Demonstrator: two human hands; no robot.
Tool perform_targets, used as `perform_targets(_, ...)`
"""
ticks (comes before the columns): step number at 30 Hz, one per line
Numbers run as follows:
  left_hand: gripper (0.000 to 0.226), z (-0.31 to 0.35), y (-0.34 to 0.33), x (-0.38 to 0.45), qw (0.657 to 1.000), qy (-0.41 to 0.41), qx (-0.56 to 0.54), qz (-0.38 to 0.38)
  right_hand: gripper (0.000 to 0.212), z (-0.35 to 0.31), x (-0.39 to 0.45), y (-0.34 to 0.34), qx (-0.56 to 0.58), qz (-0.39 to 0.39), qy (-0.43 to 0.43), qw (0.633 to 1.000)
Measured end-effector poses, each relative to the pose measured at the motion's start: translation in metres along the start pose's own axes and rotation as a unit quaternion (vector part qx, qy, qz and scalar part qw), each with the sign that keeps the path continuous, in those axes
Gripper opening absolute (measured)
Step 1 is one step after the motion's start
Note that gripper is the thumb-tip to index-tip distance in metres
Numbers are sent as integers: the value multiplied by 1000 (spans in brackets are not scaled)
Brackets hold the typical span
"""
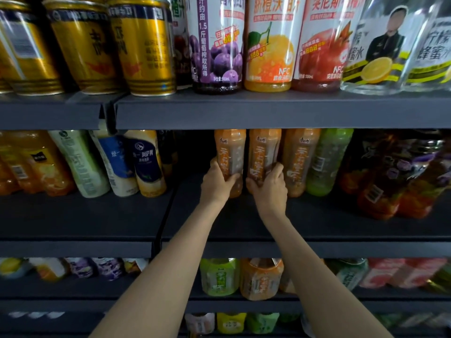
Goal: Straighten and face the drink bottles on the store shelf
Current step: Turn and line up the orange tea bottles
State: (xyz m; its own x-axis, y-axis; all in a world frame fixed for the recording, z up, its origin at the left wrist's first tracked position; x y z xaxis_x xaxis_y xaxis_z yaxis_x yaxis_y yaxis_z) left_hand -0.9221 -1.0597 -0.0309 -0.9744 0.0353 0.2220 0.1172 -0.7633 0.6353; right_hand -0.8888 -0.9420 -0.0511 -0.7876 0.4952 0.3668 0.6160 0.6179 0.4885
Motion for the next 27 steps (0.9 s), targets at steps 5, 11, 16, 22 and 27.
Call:
perform_targets(5,52,-1,-6,-1,1000,18,-9,2,65,-2,3,5,-13,-20,0,1000)
perform_targets(11,60,-13,-4,-44,997,38,27,63,74,-6,-1,18,-5,-60,-2,998)
perform_targets(16,53,-12,18,-64,998,-31,-51,-3,55,-5,-28,50,28,-133,42,990)
perform_targets(22,46,12,36,-86,901,24,-374,-217,52,-18,-61,93,90,-325,68,939)
perform_targets(27,40,19,41,-109,895,49,-410,-168,70,-38,-82,116,90,-346,47,933)
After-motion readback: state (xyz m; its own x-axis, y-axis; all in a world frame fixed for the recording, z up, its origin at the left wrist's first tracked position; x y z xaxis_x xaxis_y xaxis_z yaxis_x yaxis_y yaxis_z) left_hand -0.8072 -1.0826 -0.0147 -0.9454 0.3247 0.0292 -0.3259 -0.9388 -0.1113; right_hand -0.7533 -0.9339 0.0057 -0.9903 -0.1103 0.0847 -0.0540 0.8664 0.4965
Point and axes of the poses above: each hand's wrist, its own x-axis towards the middle knuckle, its own y-axis out of the back of the hand, z = x × y, the point moved 2 cm from there along x, towards the middle knuckle, and after that the axes turned 7 degrees about x, right-handed, at the moved point
